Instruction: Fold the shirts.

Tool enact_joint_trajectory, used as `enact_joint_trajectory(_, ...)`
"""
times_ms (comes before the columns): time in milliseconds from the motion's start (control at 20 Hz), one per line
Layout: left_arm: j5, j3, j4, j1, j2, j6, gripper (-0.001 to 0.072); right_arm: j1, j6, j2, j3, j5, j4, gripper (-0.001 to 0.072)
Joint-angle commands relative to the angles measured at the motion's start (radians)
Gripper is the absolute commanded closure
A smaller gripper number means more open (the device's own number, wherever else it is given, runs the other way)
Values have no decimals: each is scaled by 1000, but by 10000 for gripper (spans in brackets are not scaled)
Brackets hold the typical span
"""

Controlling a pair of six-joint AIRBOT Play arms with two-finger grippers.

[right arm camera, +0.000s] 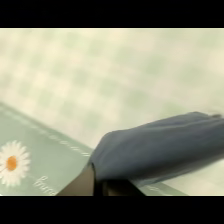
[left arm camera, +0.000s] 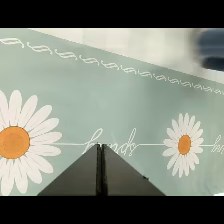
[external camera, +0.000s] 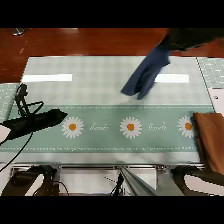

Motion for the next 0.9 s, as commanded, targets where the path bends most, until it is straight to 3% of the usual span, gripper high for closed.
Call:
enact_joint_trajectory(0, 0, 0, 0, 0, 0, 0, 684, -185, 108, 22, 126, 164, -89, 682)
enact_joint_trajectory(200, 0, 0, 0, 0, 0, 0, 684, -453, 164, 52, 123, 357, -85, 683)
enact_joint_trajectory(500, 0, 0, 0, 0, 0, 1, 684, -792, 179, 262, -95, 371, -128, 682)
enact_joint_trajectory(650, 0, 0, 0, 0, 0, 31, 684, -970, 131, 429, -321, 371, -292, 681)
enact_joint_trajectory(850, 10, 0, 0, 0, 0, 47, 684, -1186, 171, 611, -550, 370, -524, 681)
